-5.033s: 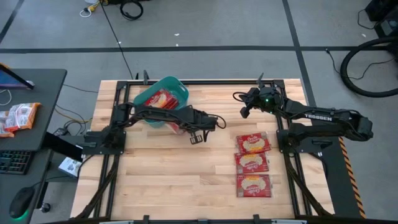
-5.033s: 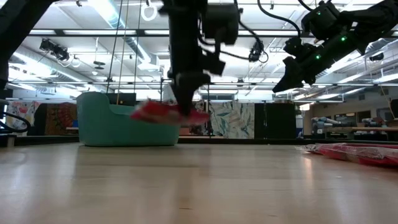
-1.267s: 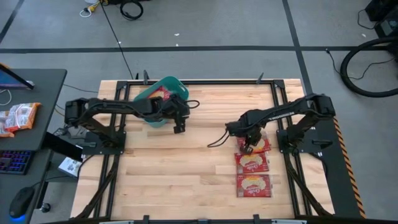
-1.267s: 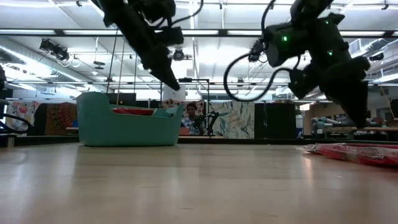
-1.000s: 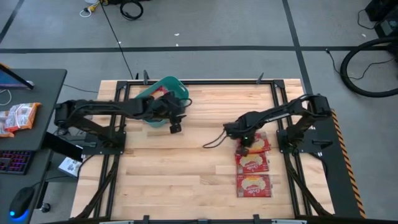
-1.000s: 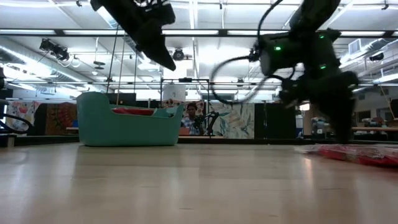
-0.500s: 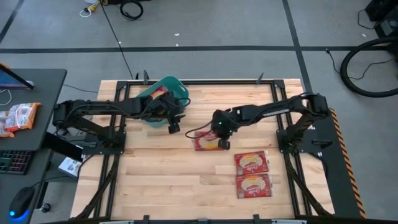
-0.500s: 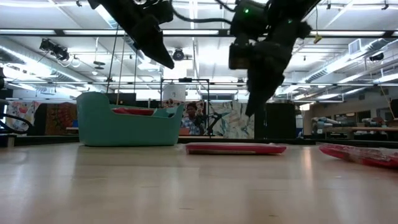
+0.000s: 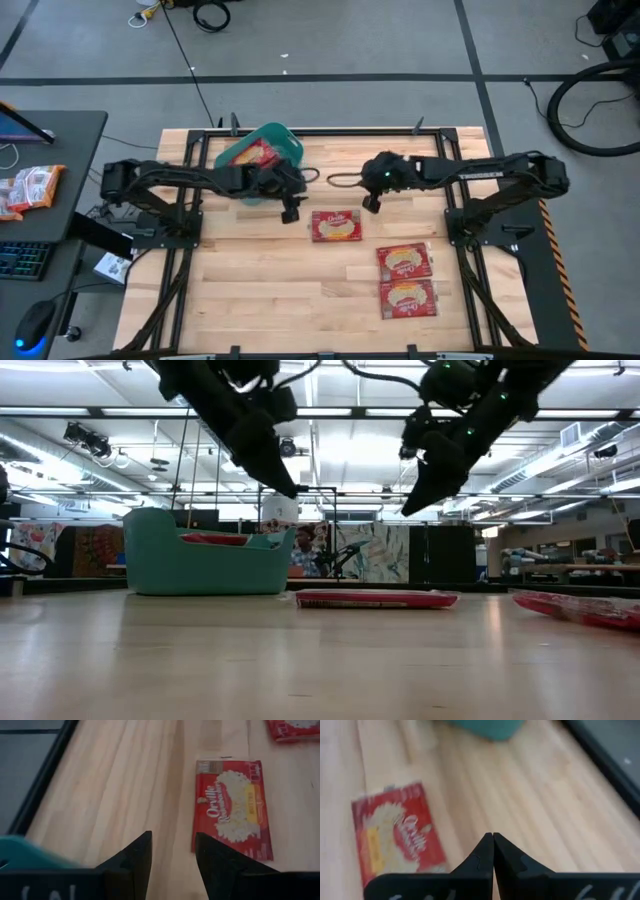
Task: Sort popcorn bags into baskets
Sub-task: Put the popcorn bag into the bin
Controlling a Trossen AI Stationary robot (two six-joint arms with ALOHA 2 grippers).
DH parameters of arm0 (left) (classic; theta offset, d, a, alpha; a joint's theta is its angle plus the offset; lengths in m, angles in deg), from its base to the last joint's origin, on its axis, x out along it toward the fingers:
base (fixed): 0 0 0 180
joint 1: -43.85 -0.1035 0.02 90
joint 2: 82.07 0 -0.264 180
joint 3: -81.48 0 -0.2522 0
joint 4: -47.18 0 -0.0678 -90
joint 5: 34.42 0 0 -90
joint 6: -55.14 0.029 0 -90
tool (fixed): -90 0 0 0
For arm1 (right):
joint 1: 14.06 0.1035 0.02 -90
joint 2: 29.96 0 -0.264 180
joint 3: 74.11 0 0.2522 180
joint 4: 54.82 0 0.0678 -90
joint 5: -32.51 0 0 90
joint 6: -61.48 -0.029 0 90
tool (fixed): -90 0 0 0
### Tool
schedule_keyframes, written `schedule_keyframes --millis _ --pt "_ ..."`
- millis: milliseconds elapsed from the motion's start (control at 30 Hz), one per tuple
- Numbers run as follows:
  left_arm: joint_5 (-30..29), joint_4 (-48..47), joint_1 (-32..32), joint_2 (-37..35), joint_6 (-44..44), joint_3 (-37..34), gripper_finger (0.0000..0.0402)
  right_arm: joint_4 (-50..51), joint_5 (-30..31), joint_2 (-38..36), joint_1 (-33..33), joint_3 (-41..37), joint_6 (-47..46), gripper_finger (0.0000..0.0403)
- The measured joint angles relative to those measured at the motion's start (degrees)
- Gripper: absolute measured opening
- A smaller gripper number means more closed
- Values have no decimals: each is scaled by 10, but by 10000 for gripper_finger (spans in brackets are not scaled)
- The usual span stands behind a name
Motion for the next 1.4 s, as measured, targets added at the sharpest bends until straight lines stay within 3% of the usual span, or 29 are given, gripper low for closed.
schedule_keyframes --millis 133,367,600,767,933,1200,1400 --pt "-6 51 10 49 -2 8 153 -109 -8 -31 -36 -45 19 7" --pt "2 40 34 150 -2 79 153 -240 -18 -41 -65 -75 75 7" --pt "99 33 57 233 17 112 153 -257 -20 -43 -70 -97 83 7" --pt "124 45 58 280 13 129 153 -259 4 -66 -70 -137 83 7" --pt "121 47 58 319 -5 158 153 -258 36 -123 -74 -163 101 7" --pt "15 18 13 332 -89 169 153 -256 23 -200 -77 -185 123 7" --pt "11 -2 -11 333 -101 181 152 -255 23 -219 -96 -200 130 7"
